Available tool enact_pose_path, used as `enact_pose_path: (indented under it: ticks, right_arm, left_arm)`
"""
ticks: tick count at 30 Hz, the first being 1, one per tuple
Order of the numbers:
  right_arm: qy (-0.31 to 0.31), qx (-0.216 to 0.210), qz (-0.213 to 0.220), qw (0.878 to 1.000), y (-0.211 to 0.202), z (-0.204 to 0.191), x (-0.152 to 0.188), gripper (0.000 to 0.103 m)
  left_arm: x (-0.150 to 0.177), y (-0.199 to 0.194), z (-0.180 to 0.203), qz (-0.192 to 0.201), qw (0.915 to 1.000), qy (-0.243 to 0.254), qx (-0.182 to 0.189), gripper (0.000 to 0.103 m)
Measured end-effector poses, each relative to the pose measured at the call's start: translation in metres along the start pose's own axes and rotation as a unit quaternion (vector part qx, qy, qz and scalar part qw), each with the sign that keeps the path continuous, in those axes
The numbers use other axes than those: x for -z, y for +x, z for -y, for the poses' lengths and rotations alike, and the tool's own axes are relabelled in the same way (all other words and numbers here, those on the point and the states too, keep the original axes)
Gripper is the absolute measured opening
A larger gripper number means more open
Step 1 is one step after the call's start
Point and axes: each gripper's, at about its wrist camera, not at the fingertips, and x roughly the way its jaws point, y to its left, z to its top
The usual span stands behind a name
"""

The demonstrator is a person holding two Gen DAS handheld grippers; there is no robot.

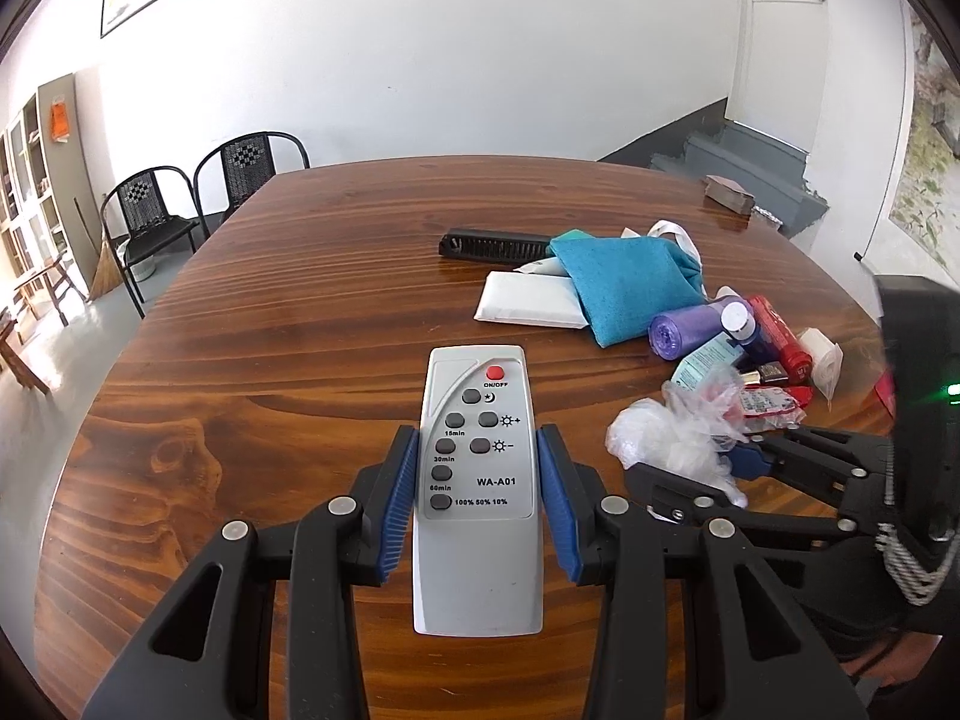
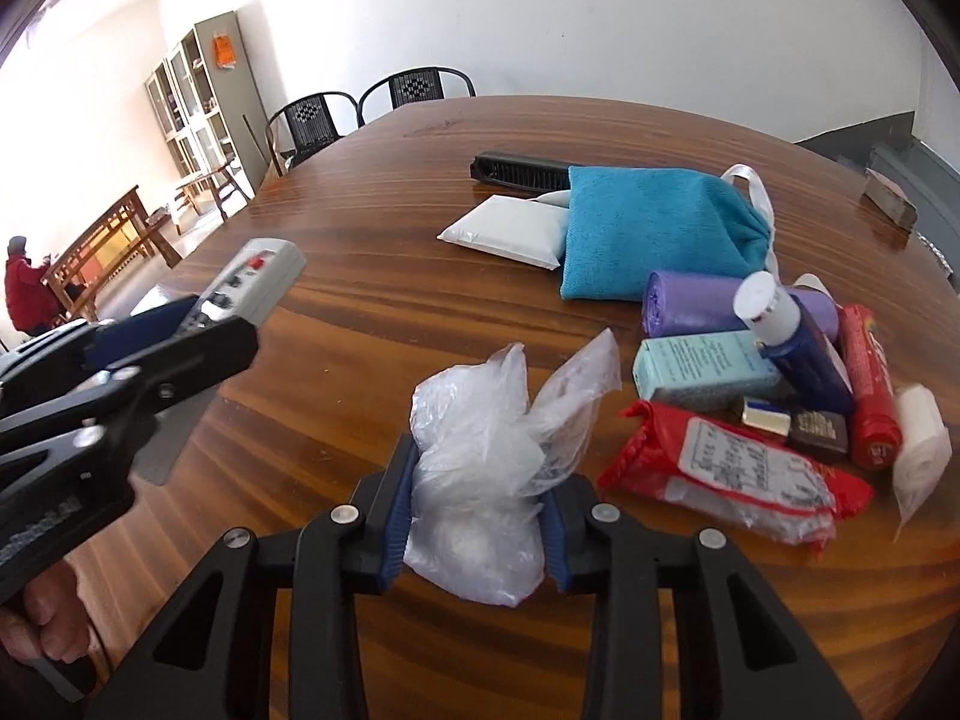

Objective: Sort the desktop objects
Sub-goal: 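Grasp the clear plastic bag of cotton with the right gripper, then carry the white remote and cotton bag to the pink box and release both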

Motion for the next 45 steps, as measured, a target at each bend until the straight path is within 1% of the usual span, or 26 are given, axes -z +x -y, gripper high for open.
enact_pose_path:
  ticks: [5, 10, 17, 21, 27, 31, 34, 40, 43, 45]
  right_arm:
    - [0.020, 0.005, 0.038, 0.999, -0.029, 0.006, 0.008, 0.040]
    - [0.064, 0.024, 0.055, 0.996, -0.052, 0.031, 0.024, 0.040]
    - [0.104, 0.064, 0.086, 0.989, -0.095, 0.070, 0.048, 0.040]
    - [0.133, 0.084, 0.106, 0.982, -0.121, 0.096, 0.061, 0.040]
    - [0.176, 0.116, 0.152, 0.966, -0.165, 0.137, 0.080, 0.040]
    - [0.201, 0.151, 0.188, 0.949, -0.202, 0.163, 0.096, 0.040]
    - [0.220, 0.181, 0.207, 0.936, -0.226, 0.183, 0.110, 0.040]
    - [0.266, 0.227, 0.216, 0.911, -0.258, 0.222, 0.135, 0.040]
    - [0.284, 0.239, 0.213, 0.904, -0.267, 0.235, 0.147, 0.040]
    - [0.291, 0.243, 0.211, 0.901, -0.271, 0.241, 0.152, 0.041]
  left_arm:
    - [0.001, 0.002, 0.007, -0.003, 1.0000, 0.000, 0.005, 0.042]
    - [0.004, 0.006, 0.022, -0.015, 0.9997, 0.003, 0.019, 0.042]
    - [0.003, 0.004, 0.064, -0.017, 0.9985, 0.034, 0.040, 0.042]
    - [0.000, 0.003, 0.093, -0.019, 0.9967, 0.056, 0.055, 0.042]
    - [-0.004, 0.000, 0.147, -0.020, 0.9914, 0.095, 0.087, 0.042]
    - [-0.007, -0.003, 0.187, -0.020, 0.9855, 0.124, 0.114, 0.042]
    - [-0.008, -0.008, 0.220, -0.018, 0.9791, 0.148, 0.139, 0.042]
    - [-0.012, -0.015, 0.273, -0.018, 0.9662, 0.181, 0.183, 0.042]
    - [-0.014, -0.018, 0.298, -0.018, 0.9594, 0.197, 0.201, 0.042]
    - [-0.015, -0.021, 0.314, -0.016, 0.9550, 0.207, 0.212, 0.042]
